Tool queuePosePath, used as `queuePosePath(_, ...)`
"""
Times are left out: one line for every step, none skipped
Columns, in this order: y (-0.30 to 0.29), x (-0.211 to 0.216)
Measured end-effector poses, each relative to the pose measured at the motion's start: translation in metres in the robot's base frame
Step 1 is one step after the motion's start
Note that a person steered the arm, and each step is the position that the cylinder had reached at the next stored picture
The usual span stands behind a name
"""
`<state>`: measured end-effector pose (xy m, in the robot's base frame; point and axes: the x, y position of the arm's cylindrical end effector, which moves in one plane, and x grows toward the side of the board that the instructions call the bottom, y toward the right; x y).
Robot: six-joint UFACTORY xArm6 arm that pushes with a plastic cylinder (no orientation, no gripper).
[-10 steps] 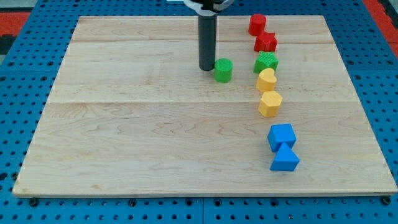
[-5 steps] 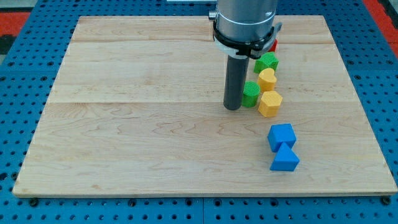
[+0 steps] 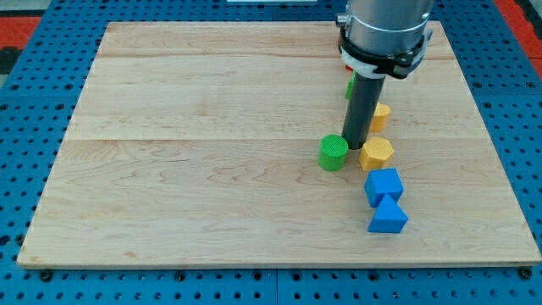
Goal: Adjust the green circle in between the yellow hexagon and yellow heart
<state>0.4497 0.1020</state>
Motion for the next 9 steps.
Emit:
queuePosePath(-0.001, 0.003)
queuePosePath(-0.035, -0.026)
queuePosePath(-0.065, -0.021)
queuePosePath(-0.124, 0.06)
queuePosePath(-0.054, 0.068)
queuePosePath(-0.009, 0.043)
queuePosePath(-0.003, 0.044)
queuePosePath(-0.078, 0.054)
queuePosePath(-0.057, 0.01)
